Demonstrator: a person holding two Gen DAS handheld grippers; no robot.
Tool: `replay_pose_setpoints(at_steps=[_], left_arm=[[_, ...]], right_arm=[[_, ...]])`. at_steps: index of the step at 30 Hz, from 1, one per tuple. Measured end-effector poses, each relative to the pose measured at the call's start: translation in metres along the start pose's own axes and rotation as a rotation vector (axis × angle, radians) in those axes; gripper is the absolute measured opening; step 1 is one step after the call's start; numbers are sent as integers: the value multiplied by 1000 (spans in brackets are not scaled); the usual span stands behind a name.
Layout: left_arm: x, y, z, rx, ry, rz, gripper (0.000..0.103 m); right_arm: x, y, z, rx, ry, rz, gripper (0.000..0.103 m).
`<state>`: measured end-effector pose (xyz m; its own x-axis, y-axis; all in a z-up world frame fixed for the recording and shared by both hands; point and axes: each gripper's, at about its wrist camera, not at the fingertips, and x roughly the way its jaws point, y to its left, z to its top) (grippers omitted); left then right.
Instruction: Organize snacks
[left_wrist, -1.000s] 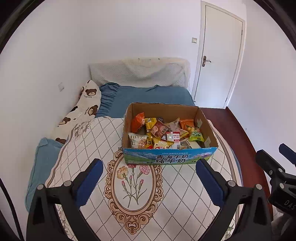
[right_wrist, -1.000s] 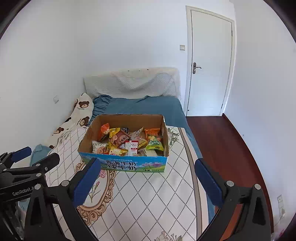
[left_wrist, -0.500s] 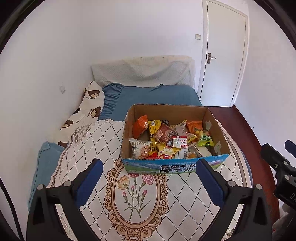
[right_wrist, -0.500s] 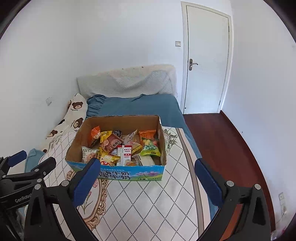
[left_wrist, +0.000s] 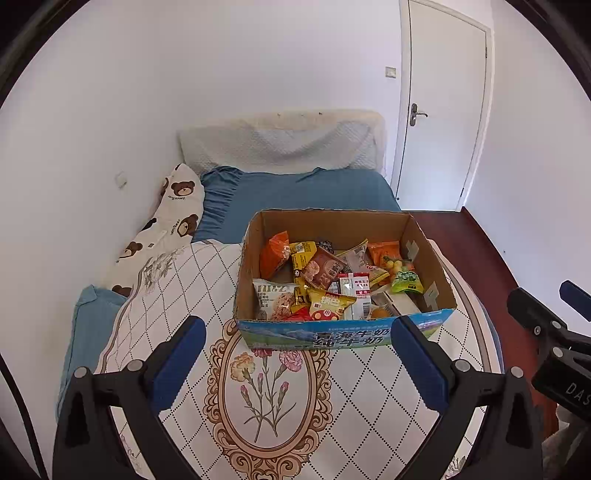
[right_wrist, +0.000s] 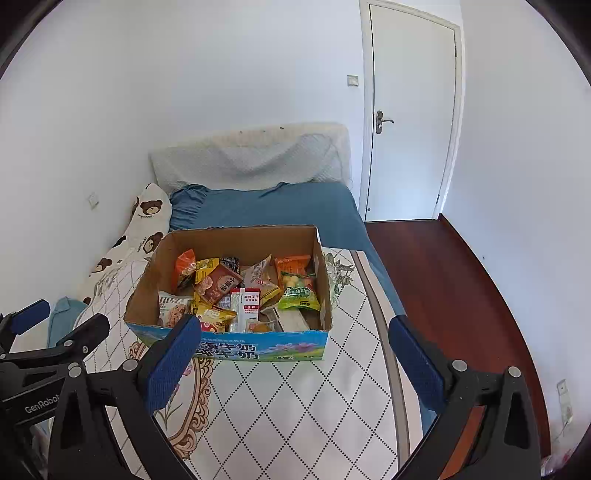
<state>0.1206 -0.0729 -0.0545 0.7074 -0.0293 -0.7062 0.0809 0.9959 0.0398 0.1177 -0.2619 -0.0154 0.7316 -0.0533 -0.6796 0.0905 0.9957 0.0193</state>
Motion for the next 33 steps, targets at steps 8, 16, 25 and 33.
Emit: replay_pose_setpoints(at_steps=[8, 16, 25, 33], left_arm=[[-1, 0, 0, 0, 2, -1, 103], [-2, -1, 0, -2, -4, -4, 103], [-3, -1, 0, -5, -2, -6, 103], [-6, -2, 1, -7, -5, -5, 103]], right_arm=[[0, -3, -2, 3, 4, -6, 103], [-2, -2, -1, 1, 3, 1, 103], [-2, -3, -2, 1, 8, 3, 103], [-4, -2, -1, -3, 3, 3, 103]])
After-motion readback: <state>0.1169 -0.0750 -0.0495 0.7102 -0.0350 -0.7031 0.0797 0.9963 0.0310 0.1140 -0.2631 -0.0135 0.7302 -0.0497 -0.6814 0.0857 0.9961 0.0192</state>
